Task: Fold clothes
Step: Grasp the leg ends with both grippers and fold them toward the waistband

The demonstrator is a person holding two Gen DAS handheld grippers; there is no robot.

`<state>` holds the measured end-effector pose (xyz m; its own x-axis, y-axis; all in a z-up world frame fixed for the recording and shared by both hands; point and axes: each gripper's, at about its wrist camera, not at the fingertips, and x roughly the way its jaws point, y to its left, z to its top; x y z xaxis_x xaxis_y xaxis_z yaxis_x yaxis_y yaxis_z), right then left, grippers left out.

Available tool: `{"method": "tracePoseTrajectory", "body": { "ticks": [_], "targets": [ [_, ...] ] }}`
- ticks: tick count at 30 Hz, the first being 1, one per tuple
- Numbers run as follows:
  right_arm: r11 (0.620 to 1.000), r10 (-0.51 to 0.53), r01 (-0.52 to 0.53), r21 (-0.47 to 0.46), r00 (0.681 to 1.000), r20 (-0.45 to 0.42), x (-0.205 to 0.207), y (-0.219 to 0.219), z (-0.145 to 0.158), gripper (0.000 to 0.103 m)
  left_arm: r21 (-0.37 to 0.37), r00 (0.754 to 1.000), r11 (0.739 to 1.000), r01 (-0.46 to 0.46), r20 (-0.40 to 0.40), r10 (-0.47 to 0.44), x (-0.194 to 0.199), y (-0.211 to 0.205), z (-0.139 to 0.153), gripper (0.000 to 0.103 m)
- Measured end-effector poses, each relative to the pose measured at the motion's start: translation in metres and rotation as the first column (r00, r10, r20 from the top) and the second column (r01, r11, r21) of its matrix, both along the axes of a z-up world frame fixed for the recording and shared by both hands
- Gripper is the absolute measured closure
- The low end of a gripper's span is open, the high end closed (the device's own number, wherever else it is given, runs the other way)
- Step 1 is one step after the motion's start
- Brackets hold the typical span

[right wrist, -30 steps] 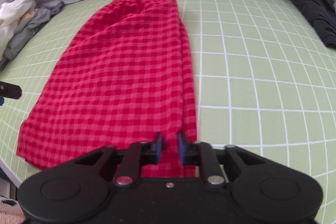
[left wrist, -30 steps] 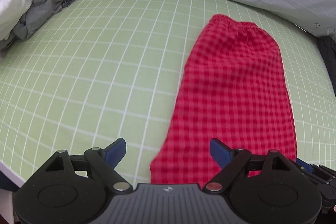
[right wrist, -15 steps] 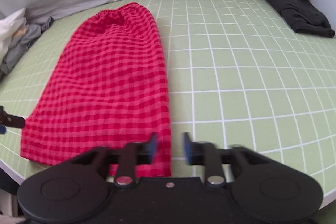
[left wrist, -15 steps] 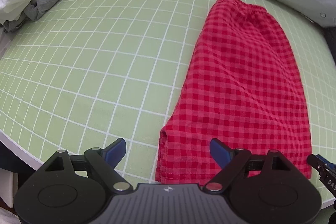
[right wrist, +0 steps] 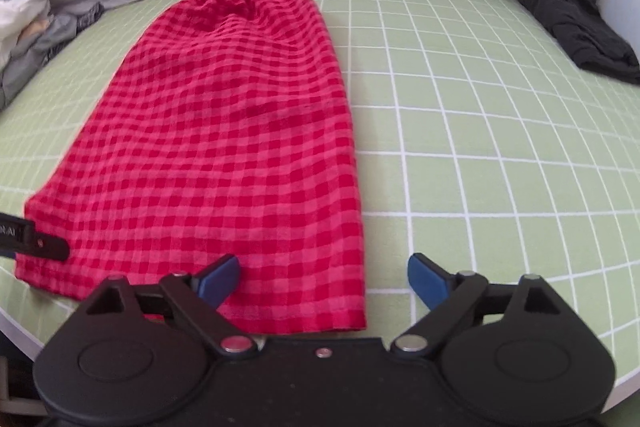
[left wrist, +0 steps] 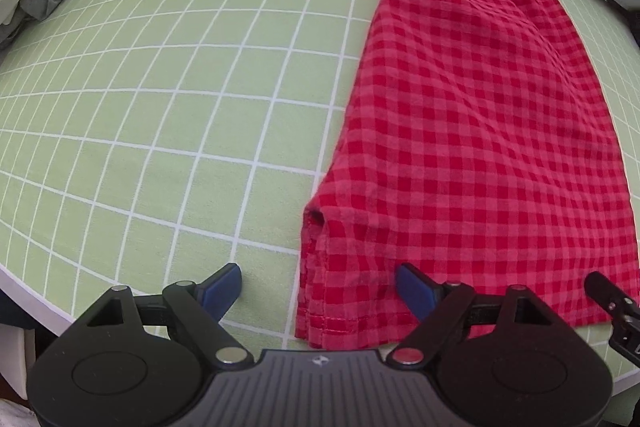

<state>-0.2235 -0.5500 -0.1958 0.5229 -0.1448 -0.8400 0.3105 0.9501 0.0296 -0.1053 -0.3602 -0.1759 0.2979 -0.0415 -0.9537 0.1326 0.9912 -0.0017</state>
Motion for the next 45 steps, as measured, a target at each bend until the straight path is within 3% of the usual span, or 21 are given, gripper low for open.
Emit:
{"method": "tracePoseTrajectory", "body": {
  "ticks": [4,6,8,10,11,13,16,19,26,34,40,45],
  "targets": [
    [1.000,0.027,-0.027,-0.009,1.000,0.004,0.005,0.009,0.001,0.012,-0.009,0.998,0.999,0.044,0.052,-0.044,-0.008,-0.008,0.003,0.035],
    [0.999,0.052,-0.051,-0.013,0.999,0.016,0.006,0.015,0.003,0.025,-0.012,0.994,0.997,0.073,0.078,-0.072,-0.013,-0.012,0.005,0.050],
    [0.997,0.081,-0.081,-0.016,0.996,0.034,0.006,0.021,0.007,0.056,-0.019,0.991,0.995,0.095,0.094,-0.093,-0.016,-0.016,0.006,0.061],
    [0.993,0.115,-0.115,0.006,0.992,0.045,0.005,0.024,0.010,0.079,-0.032,0.989,0.993,0.117,0.099,-0.113,-0.017,-0.020,0.007,0.077],
    [0.991,0.131,-0.132,0.026,0.990,0.051,0.005,0.024,0.010,0.087,-0.043,0.988,0.991,0.128,0.095,-0.124,-0.017,-0.021,0.007,0.087],
    [0.986,0.137,-0.142,0.083,0.989,0.055,0.002,0.020,0.010,0.095,-0.077,0.992,0.990,0.116,0.067,-0.111,-0.013,-0.018,0.008,0.095],
    [0.978,0.116,-0.125,0.168,0.991,0.063,-0.002,0.012,0.019,0.097,-0.148,0.998,0.987,0.056,0.007,-0.055,-0.007,-0.009,0.013,0.099],
    [0.966,0.079,-0.096,0.238,0.994,0.082,-0.009,0.004,0.037,0.097,-0.199,1.000,0.980,0.030,0.005,-0.030,-0.008,0.004,0.033,0.100],
    [0.955,0.053,-0.118,0.272,0.971,0.235,0.001,-0.004,0.096,0.097,-0.298,0.997,0.954,0.003,0.078,0.022,0.006,0.017,0.097,0.100],
    [0.923,-0.054,-0.097,0.372,0.925,0.375,0.058,-0.040,0.121,0.097,-0.346,0.975,0.938,0.010,0.213,0.068,0.067,0.012,0.142,0.100],
    [0.930,-0.086,-0.067,0.362,0.916,0.391,0.104,-0.054,0.123,0.097,-0.372,0.977,0.928,0.007,0.199,0.073,0.116,0.009,0.140,0.100],
    [0.927,-0.130,0.000,0.375,0.937,0.323,0.142,-0.070,0.104,0.097,-0.386,0.990,0.922,-0.006,0.126,0.059,0.170,0.001,0.118,0.099]
  ]
}}
